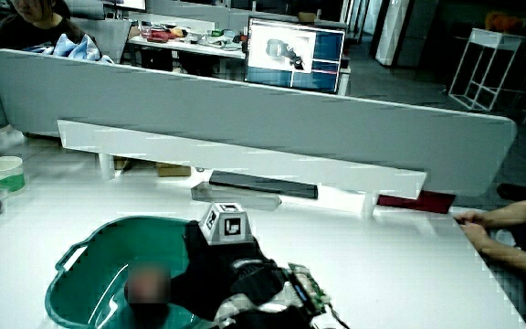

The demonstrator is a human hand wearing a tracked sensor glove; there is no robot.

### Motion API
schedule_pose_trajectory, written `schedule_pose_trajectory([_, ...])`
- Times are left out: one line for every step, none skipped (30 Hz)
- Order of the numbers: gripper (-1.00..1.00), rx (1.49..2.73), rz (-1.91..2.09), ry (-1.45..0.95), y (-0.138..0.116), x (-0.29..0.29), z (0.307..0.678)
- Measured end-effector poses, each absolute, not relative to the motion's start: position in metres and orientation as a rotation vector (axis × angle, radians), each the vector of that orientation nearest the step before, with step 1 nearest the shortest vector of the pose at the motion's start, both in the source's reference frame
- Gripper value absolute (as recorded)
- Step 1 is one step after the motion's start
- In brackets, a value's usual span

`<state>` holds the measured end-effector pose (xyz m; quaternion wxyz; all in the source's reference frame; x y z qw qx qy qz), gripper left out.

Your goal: Pick apple from plate

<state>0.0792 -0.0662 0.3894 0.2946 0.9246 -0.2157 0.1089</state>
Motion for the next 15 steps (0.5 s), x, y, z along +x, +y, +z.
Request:
schedule_pose_trajectory([0.00,2.437,0.299,-0.594,-0.067,0.076,0.391])
schedule_pose_trajectory([0.00,2.424,0.287,-0.605,-0.069,0.072,0.394])
schedule_pose_trajectory([0.00,2.423,0.255,-0.606,-0.070,0.069,0.395])
schedule_pose_trajectory([0.00,2.428,0.262,-0.594,-0.071,0.067,0.396])
schedule_pose_trajectory([0.00,2.406,0.255,-0.598,-0.073,0.065,0.400])
schedule_pose_trajectory([0.00,2.401,0.250,-0.596,-0.074,0.062,0.401])
schedule_pose_trajectory([0.00,2.400,0.251,-0.592,-0.075,0.060,0.402])
schedule_pose_trajectory([0.00,2.393,0.253,-0.596,-0.076,0.057,0.403])
schedule_pose_trajectory([0.00,2.396,0.231,-0.593,-0.077,0.055,0.406])
schedule_pose_trajectory([0.00,2.390,0.226,-0.589,-0.078,0.052,0.406])
schedule_pose_trajectory([0.00,2.383,0.227,-0.590,-0.079,0.050,0.408])
schedule_pose_trajectory([0.00,2.384,0.211,-0.599,-0.079,0.047,0.408])
schedule_pose_trajectory([0.00,2.366,0.212,-0.602,-0.079,0.045,0.412])
schedule_pose_trajectory([0.00,2.359,0.215,-0.597,-0.080,0.043,0.415])
schedule_pose_trajectory([0.00,2.357,0.211,-0.595,-0.080,0.041,0.416])
